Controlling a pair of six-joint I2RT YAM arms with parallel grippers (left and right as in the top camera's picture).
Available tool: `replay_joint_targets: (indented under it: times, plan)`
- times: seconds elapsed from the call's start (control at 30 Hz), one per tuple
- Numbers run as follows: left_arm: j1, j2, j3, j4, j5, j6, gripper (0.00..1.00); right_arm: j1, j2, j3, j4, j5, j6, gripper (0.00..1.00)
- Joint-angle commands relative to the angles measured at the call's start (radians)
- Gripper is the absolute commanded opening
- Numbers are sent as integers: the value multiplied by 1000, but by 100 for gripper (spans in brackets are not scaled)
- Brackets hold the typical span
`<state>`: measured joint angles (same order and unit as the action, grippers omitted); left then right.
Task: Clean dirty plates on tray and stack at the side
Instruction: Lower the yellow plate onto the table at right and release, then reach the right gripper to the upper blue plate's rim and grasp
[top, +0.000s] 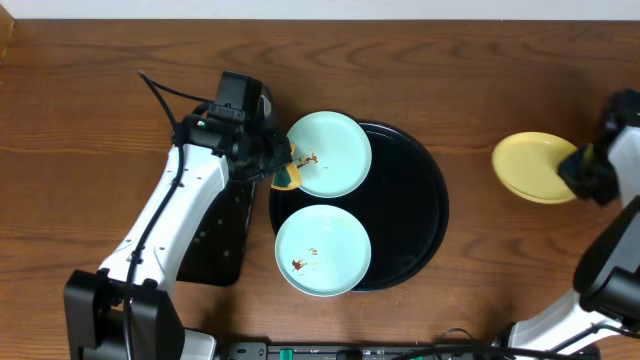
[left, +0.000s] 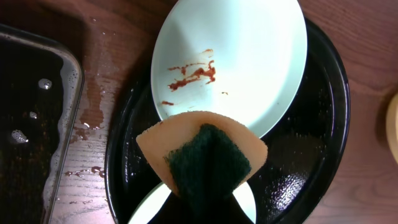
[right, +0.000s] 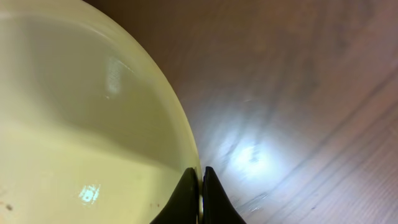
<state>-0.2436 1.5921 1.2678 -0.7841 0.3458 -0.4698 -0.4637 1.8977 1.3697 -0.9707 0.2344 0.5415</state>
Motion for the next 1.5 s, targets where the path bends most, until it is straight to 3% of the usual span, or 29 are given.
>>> replay_joint_targets:
  times: [0.0, 0.07, 0.1, 0.13, 0.17, 0.2, 0.23, 0.37, 0.4, 0.5, 0.6, 0.63, 0.67, 1.1, 1.4, 1.47]
  plan:
    - [5, 5, -2, 4, 13, 23, 8, -84, 59, -5, -2, -4, 19, 1]
    - [5, 5, -2, 7, 13, 26, 7, -122, 92, -5, -6, -29, 11, 1]
    - [5, 5, -2, 8, 13, 26, 7, -137, 110, -5, -7, -53, -3, 20]
    - [5, 5, -2, 8, 13, 28, 7, -146, 123, -5, -7, -77, -17, 57]
    - [5, 5, -2, 8, 13, 29, 7, -152, 135, -5, -6, -98, -29, 84]
    - [5, 5, -2, 8, 13, 34, 7, -152, 145, -5, -2, -112, -43, 87]
    - [5, 5, -2, 7, 13, 40, 7, -151, 150, -5, 5, -122, -61, 86]
    - [5, 5, -2, 8, 7, 55, 7, -127, 141, -5, 27, -137, -79, 59]
    - [5, 5, -2, 7, 2, 57, 7, -119, 137, -3, 32, -150, -79, 60]
    - [5, 5, -2, 9, -7, 77, 8, -88, 119, -2, 49, -189, -79, 89]
    - [5, 5, -2, 7, -67, 101, 8, -53, 90, 2, 63, -209, -87, 91]
    - [5, 5, -2, 7, -76, 111, 7, -41, 78, 6, 62, -208, -87, 98]
    - [5, 5, -2, 7, -77, 119, 7, -31, 64, 11, 61, -206, -87, 99]
    - [26, 5, -2, -26, -130, 167, 8, 76, -238, 81, -2, -213, -105, 99]
    - [168, 5, -9, -26, -130, 212, 8, 298, -129, 57, -37, -482, -332, 99]
    - [205, 5, -17, -27, -130, 235, 8, 375, -66, 56, -23, -543, -348, 78]
